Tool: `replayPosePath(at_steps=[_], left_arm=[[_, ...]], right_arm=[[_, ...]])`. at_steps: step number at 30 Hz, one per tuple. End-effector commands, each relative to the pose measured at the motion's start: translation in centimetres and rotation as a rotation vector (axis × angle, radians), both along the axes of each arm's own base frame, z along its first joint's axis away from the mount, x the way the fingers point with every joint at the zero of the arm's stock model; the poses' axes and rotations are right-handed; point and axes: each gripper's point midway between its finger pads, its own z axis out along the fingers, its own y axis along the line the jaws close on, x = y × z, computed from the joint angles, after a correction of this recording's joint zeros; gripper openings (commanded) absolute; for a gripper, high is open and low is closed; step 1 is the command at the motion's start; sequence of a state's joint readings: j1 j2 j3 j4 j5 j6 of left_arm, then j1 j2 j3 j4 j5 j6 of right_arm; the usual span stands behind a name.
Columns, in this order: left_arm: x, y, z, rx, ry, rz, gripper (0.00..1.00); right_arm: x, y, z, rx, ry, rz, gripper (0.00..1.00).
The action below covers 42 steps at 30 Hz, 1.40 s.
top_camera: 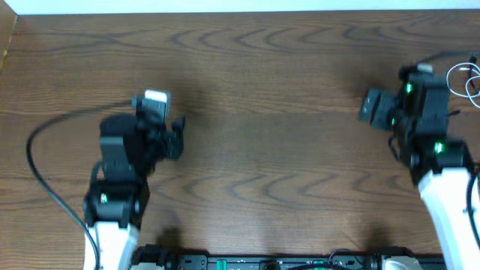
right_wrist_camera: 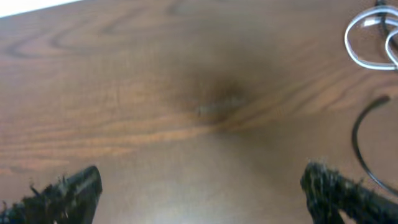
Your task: Untangle cables
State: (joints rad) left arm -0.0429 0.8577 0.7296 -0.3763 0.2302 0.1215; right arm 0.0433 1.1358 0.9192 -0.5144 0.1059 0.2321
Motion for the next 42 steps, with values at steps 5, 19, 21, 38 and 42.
replayPosePath(at_steps=[5, 19, 21, 38, 42], left_arm=[[-5.0, 0.5, -5.0, -0.057, -0.021, 0.057, 0.7], [-6.2, -0.2, -5.3, -0.036, -0.047, -0.009, 0.82], [-6.2, -0.1, -5.4, -0.033, -0.045, -0.005, 0.83], [-6.3, -0.1, -5.5, -0.033, -0.04, -0.005, 0.98], [-6.3, -0.1, -5.5, -0.033, -0.04, -0.005, 0.98]], right_arm=[[-5.3, 1.6, -2.8, 0.024, -0.05, 0.016, 0.99], [-9.6, 1.6, -1.8, -0.008, -0.188, 0.026, 0.99], [-9.8, 1.6, -2.1, -0.011, -0.174, 0.026, 0.99], [-11.1, 1.3, -4.0, -0.031, -0.08, 0.028, 0.99], [-11.3, 1.2, -4.2, -0.034, -0.067, 0.029, 0.99]])
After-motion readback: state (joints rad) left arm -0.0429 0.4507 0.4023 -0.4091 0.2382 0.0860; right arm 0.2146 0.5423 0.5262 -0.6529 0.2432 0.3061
